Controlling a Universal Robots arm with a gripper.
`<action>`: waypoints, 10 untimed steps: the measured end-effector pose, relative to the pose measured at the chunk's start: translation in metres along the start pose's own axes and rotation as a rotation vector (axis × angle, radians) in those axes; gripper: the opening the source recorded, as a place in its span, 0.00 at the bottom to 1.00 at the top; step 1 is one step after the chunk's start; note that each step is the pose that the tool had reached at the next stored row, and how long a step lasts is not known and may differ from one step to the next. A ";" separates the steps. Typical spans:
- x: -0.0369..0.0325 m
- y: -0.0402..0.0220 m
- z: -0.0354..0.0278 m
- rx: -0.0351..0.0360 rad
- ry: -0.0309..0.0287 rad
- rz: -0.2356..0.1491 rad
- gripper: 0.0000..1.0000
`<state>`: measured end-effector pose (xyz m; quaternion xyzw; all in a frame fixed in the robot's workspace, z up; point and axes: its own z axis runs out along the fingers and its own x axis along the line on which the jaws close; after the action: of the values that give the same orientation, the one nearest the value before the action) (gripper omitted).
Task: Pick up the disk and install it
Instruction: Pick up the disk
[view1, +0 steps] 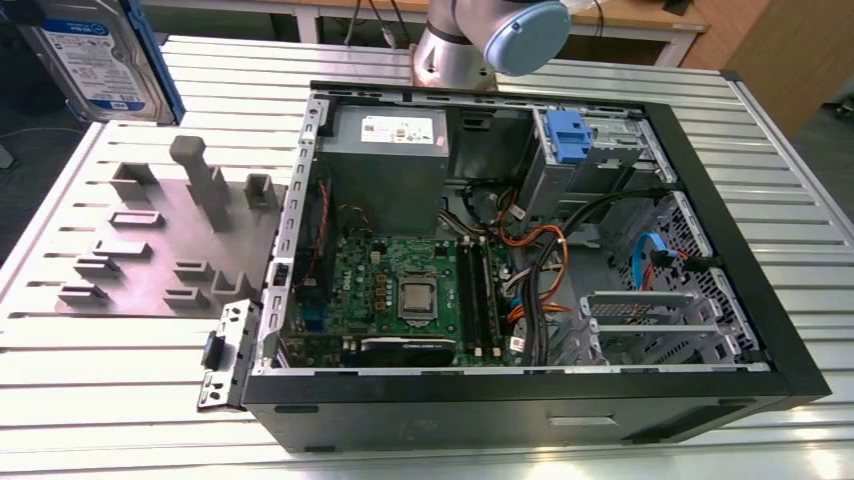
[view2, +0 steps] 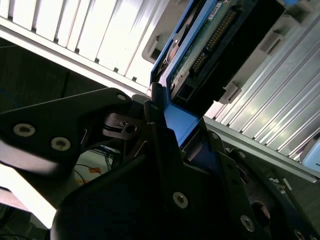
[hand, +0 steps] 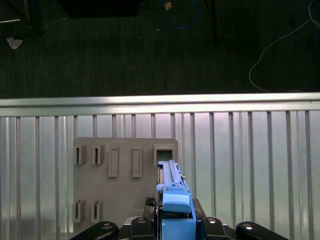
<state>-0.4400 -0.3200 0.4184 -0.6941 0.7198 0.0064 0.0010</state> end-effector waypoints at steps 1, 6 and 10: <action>0.0000 0.0000 -0.0004 0.0001 0.0000 0.000 0.36; 0.0000 0.0000 -0.0028 0.0001 0.0000 0.000 0.36; -0.0001 0.0000 -0.0047 0.0000 0.0000 0.000 0.36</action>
<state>-0.4400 -0.3200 0.4231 -0.6941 0.7198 0.0064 0.0010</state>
